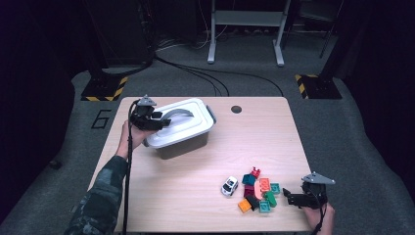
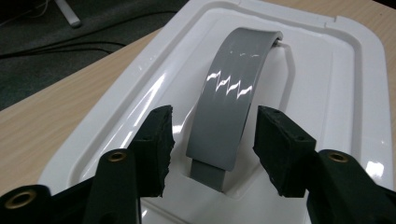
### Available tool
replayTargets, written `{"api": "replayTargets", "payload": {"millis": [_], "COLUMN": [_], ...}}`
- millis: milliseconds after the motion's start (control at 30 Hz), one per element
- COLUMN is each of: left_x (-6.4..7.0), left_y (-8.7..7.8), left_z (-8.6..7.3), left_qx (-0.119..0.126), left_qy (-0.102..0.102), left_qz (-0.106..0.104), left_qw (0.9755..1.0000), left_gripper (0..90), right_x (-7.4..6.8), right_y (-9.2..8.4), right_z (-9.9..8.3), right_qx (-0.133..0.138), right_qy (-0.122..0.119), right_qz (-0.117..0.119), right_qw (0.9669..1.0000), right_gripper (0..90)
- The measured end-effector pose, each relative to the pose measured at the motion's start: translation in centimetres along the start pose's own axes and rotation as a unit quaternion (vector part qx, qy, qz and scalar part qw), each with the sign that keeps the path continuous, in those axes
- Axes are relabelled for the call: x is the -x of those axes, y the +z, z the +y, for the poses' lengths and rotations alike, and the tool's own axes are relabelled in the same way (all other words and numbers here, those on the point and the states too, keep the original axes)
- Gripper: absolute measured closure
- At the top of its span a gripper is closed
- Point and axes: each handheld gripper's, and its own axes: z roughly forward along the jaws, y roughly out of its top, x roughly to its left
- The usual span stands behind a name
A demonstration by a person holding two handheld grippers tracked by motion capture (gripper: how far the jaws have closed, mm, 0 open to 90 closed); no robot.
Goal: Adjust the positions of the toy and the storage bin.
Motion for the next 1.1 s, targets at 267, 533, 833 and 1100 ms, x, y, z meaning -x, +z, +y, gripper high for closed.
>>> {"api": "replayTargets", "payload": {"millis": [267, 533, 833, 1100], "left_x": [0.3, 1.6, 3.8, 4.0], "left_y": [0.0, -0.3, -0.7, 0.3], "left_z": [-0.1, -0.2, -0.2, 2.4], "left_qx": [0.004, -0.002, -0.017, -0.015], "left_qy": [-0.002, -0.006, -0.025, -0.008], "left_qz": [-0.003, 0.000, 0.019, 0.022], "left_qw": [1.0000, 1.0000, 0.9994, 0.9996], "left_gripper": [63.2, 64.8, 65.3, 51.6], "right_x": [0.0, -0.1, -0.1, -0.1], "right_y": [0.0, 0.0, -0.1, -0.1], "right_z": [0.0, 0.0, 0.0, 0.0], "right_qx": [0.000, 0.000, 0.000, 0.000], "right_qy": [0.002, 0.007, 0.007, 0.007], "right_qz": [-0.001, -0.002, -0.002, -0.002], "right_qw": [1.0000, 1.0000, 1.0000, 1.0000], "right_gripper": [3.2, 3.4, 3.4, 3.5]}}
